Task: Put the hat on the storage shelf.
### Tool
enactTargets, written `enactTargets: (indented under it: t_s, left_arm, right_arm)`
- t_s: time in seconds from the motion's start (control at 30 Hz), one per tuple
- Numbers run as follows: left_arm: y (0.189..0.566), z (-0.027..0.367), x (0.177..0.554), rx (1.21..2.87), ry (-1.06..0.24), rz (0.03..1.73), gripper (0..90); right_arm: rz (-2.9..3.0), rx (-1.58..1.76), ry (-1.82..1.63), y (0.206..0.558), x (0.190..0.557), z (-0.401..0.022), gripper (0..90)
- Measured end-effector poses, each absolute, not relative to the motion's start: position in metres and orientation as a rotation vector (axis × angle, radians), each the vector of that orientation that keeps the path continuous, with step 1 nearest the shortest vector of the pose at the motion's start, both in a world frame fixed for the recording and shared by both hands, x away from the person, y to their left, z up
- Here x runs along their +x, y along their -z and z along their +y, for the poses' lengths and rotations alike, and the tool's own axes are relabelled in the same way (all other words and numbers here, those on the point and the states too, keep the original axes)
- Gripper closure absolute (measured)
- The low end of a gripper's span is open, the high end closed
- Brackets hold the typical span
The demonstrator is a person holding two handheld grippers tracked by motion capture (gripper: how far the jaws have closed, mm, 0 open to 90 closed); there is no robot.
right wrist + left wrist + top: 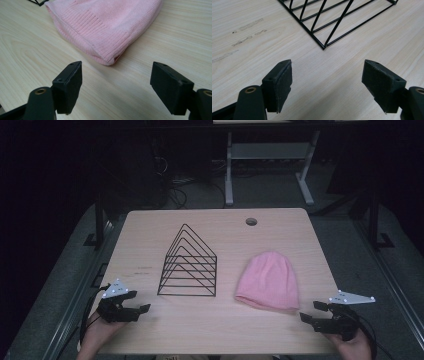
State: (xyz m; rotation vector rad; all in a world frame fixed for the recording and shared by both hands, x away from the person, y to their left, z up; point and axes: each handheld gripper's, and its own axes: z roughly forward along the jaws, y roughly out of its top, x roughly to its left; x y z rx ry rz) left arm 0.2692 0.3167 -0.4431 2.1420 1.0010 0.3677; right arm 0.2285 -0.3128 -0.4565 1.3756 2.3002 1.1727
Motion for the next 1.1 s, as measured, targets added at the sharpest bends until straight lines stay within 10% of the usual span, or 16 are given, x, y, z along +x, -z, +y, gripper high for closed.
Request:
enactTargets:
  t_s: [1.1]
  left_arm:
    - [0.445,0.32,0.269,2.125,-0.355,1.024,24.5]
  right_arm:
    - [2.489,1.314,-1.09,0.403,0.314,-0.278,19.9]
